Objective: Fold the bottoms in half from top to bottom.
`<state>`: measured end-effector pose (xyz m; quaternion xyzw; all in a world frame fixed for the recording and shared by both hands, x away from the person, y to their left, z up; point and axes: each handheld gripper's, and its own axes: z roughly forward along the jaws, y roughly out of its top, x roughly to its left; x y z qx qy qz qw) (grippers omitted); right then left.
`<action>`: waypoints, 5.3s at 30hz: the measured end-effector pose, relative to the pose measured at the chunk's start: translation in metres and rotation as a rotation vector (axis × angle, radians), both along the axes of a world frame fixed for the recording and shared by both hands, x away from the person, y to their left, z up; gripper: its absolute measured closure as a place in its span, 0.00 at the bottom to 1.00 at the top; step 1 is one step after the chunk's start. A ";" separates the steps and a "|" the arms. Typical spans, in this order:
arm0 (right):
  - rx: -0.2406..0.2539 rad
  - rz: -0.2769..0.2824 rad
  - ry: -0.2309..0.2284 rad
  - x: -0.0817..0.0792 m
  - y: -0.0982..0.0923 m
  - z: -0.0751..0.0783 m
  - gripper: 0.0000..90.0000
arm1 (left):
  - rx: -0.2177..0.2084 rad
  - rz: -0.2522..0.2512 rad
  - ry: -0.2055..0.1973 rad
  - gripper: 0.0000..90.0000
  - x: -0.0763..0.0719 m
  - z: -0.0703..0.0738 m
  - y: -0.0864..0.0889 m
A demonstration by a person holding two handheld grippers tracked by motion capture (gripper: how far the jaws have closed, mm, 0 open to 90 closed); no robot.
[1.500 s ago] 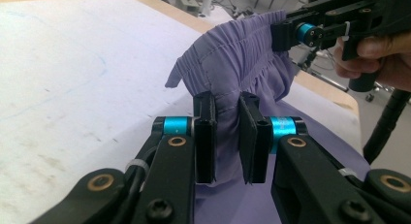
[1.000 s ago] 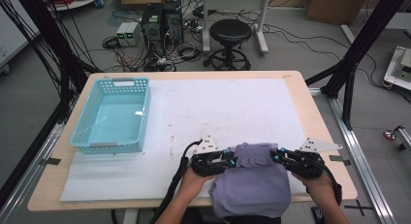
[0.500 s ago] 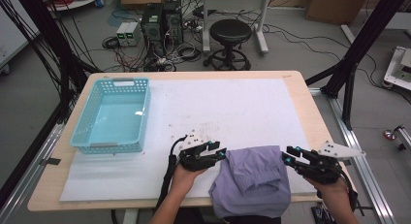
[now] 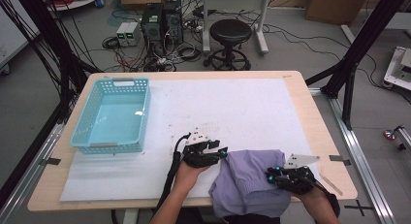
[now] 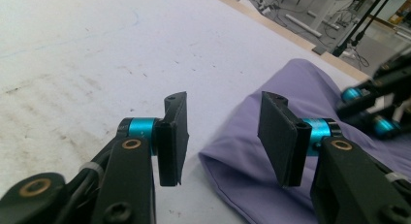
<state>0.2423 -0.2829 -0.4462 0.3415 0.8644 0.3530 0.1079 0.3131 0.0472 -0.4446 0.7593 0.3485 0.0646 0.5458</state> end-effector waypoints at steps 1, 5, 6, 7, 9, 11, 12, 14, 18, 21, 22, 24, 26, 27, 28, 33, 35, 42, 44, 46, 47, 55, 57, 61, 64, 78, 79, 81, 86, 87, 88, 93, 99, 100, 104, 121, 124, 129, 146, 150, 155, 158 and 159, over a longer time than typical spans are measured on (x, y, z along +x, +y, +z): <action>-0.001 0.013 0.010 -0.004 0.000 -0.001 0.84 | 0.004 -0.001 0.006 0.59 0.001 -0.001 -0.001; 0.066 0.028 0.004 -0.013 -0.004 0.006 0.76 | 0.022 -0.018 0.025 0.58 0.001 -0.003 -0.008; 0.116 0.020 0.005 -0.014 -0.008 0.011 0.76 | 0.028 -0.023 0.028 0.58 0.001 -0.004 -0.010; 0.151 0.001 -0.017 -0.013 -0.011 0.015 0.75 | 0.033 -0.026 0.031 0.58 0.001 -0.005 -0.012; 0.148 -0.075 -0.074 -0.005 -0.017 0.024 0.69 | 0.037 -0.027 0.040 0.57 0.002 -0.006 -0.016; 0.137 -0.123 -0.085 0.006 -0.018 0.023 0.70 | 0.060 -0.027 0.044 0.57 0.002 -0.007 -0.018; 0.123 -0.128 -0.079 0.012 -0.016 0.021 0.70 | 0.081 -0.029 0.048 0.60 0.003 -0.008 -0.019; 0.093 -0.110 -0.061 0.019 -0.009 0.014 0.72 | 0.121 -0.026 0.079 0.71 0.003 -0.011 -0.021; 0.004 -0.100 -0.042 0.025 -0.001 -0.001 0.74 | 0.180 -0.026 0.101 0.83 0.004 -0.015 -0.022; -0.005 -0.104 -0.044 0.020 -0.004 -0.005 0.76 | 0.202 -0.005 0.110 0.93 0.004 -0.015 -0.022; -0.009 -0.107 -0.051 0.017 -0.004 -0.005 0.76 | 0.206 -0.005 0.110 0.94 0.004 -0.015 -0.022; 0.008 -0.111 -0.046 0.009 -0.006 -0.007 0.76 | 0.204 -0.005 0.113 0.95 0.003 -0.014 -0.022; 0.028 -0.100 -0.018 0.003 -0.009 -0.006 0.75 | 0.197 0.006 0.110 0.91 0.003 -0.012 -0.020; 0.038 -0.087 -0.005 0.000 -0.010 -0.004 0.74 | 0.186 0.023 0.107 0.85 0.002 -0.010 -0.019; 0.060 -0.082 -0.009 -0.002 -0.013 -0.001 0.73 | 0.160 0.042 0.109 0.78 0.003 -0.009 -0.017; 0.159 -0.189 -0.078 0.011 -0.035 0.018 0.63 | 0.111 0.003 0.125 0.61 0.006 -0.010 -0.017; 0.131 -0.216 -0.084 0.024 -0.038 0.019 0.54 | 0.150 -0.022 0.134 0.62 0.006 -0.013 -0.020; 0.027 -0.240 -0.014 0.054 -0.030 0.000 0.59 | 0.216 -0.036 0.128 0.97 0.007 -0.014 -0.022; 0.041 -0.199 0.007 0.054 -0.029 -0.008 0.78 | 0.203 -0.030 0.125 0.97 0.008 -0.013 -0.020; 0.078 -0.181 0.032 0.053 -0.031 -0.008 0.91 | 0.176 -0.027 0.122 0.97 0.009 -0.011 -0.018; 0.070 -0.170 0.028 0.054 -0.031 -0.006 0.92 | 0.169 -0.030 0.119 0.97 0.010 -0.008 -0.017; 0.099 -0.160 -0.038 0.070 -0.017 0.014 0.94 | 0.118 0.018 0.083 0.97 0.034 0.023 0.006; 0.099 -0.159 -0.057 0.080 -0.011 0.019 0.94 | 0.103 0.030 0.067 0.97 0.043 0.029 0.011; 0.094 -0.185 -0.091 0.102 0.000 0.029 0.94 | 0.106 0.044 0.028 0.97 0.064 0.038 0.017; 0.078 -0.201 -0.118 0.118 0.005 0.037 0.94 | 0.077 0.057 0.010 0.97 0.075 0.040 0.019; 0.037 -0.265 -0.129 0.162 0.007 0.027 0.94 | 0.048 0.133 0.008 0.97 0.109 0.017 0.010; 0.038 -0.271 -0.133 0.163 0.007 0.026 0.94 | 0.046 0.133 0.006 0.97 0.110 0.017 0.009; 0.029 -0.281 -0.133 0.166 0.007 0.025 0.94 | 0.040 0.129 0.001 0.97 0.113 0.018 0.008; 0.011 -0.295 -0.126 0.170 0.009 0.023 0.90 | 0.073 0.177 0.027 0.84 0.115 0.015 0.011; 0.017 -0.302 -0.111 0.170 0.009 0.022 0.84 | 0.077 0.181 0.035 0.79 0.115 0.015 0.012; 0.038 -0.309 -0.090 0.171 0.007 0.021 0.79 | 0.079 0.183 0.040 0.76 0.114 0.016 0.014; 0.094 -0.346 -0.100 0.166 0.000 0.027 0.56 | 0.058 0.182 0.018 0.71 0.104 0.024 0.020; 0.155 -0.321 -0.133 0.145 -0.003 0.036 0.57 | 0.103 0.158 -0.005 0.67 0.083 0.027 0.025; 0.160 -0.310 -0.134 0.141 -0.003 0.035 0.57 | 0.093 0.162 -0.018 0.66 0.078 0.026 0.027; 0.160 -0.275 -0.127 0.124 0.000 0.030 0.57 | 0.085 0.160 -0.031 0.62 0.062 0.025 0.036; 0.120 -0.076 -0.064 0.103 0.056 0.012 0.50 | -0.003 0.200 -0.079 0.53 0.023 0.016 0.077; 0.071 -0.051 -0.036 0.103 0.063 0.005 0.53 | -0.002 0.201 -0.075 0.53 0.022 0.015 0.079; 0.061 -0.016 0.022 0.098 0.065 -0.001 0.58 | -0.005 0.188 -0.069 0.53 0.019 0.016 0.078; 0.055 0.141 0.051 0.038 0.056 0.002 0.58 | -0.012 0.141 -0.054 0.62 0.018 0.013 0.067; 0.059 0.168 0.056 0.029 0.055 0.003 0.58 | -0.028 0.136 -0.052 0.66 0.019 0.013 0.063; 0.192 0.075 -0.030 0.032 0.036 0.019 0.59 | -0.043 0.121 -0.049 0.72 0.024 0.015 0.052; 0.211 -0.044 -0.091 0.041 0.017 0.027 0.60 | -0.022 0.093 -0.039 0.76 0.033 0.018 0.038; 0.214 -0.078 -0.103 0.043 0.011 0.027 0.60 | -0.013 0.084 -0.038 0.77 0.038 0.019 0.033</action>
